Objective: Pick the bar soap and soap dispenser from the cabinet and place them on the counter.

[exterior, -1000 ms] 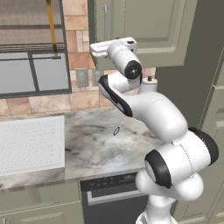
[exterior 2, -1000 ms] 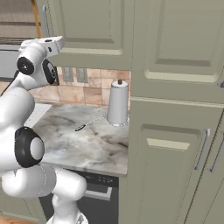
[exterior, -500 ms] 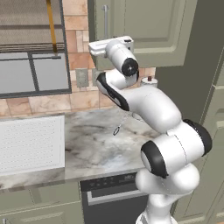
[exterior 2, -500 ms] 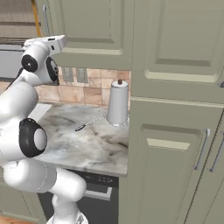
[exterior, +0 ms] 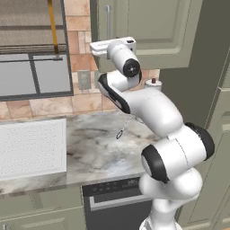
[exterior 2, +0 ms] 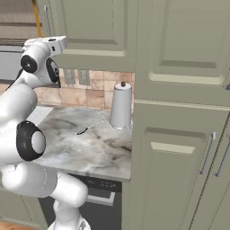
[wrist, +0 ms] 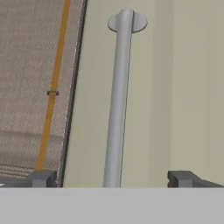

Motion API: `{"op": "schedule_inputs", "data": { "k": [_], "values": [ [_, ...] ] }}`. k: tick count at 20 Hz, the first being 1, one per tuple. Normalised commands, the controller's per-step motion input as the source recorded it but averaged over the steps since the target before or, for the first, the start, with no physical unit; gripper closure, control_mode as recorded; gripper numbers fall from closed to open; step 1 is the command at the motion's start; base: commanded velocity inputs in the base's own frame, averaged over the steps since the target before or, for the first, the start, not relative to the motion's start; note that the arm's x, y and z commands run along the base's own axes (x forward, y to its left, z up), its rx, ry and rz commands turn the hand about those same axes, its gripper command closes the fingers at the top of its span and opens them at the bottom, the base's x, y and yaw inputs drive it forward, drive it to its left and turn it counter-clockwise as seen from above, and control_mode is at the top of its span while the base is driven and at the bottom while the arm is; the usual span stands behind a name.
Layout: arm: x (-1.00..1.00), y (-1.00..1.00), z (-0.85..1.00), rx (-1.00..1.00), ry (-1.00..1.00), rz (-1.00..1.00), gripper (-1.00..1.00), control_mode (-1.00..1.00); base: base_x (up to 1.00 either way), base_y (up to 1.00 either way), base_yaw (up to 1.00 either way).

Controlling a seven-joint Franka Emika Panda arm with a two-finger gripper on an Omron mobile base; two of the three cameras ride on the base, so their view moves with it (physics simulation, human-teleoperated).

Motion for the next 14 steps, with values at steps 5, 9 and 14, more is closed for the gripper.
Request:
{"op": "schedule_inputs", "data": {
  "k": [5, 9, 14],
  "values": [
    [0.3, 0.18, -0.13, 0.0, 0.0, 0.0, 1.0, -1.0, 0.0, 0.0, 0.0],
    [0.31, 0.04, -0.06, 0.05, 0.03, 0.0, 1.0, -1.0, 0.0, 0.0, 0.0],
    [0.2, 0.0, -0.11, 0.09, 0.18, 0.0, 1.0, -1.0, 0.0, 0.0, 0.0]
  ]
}}
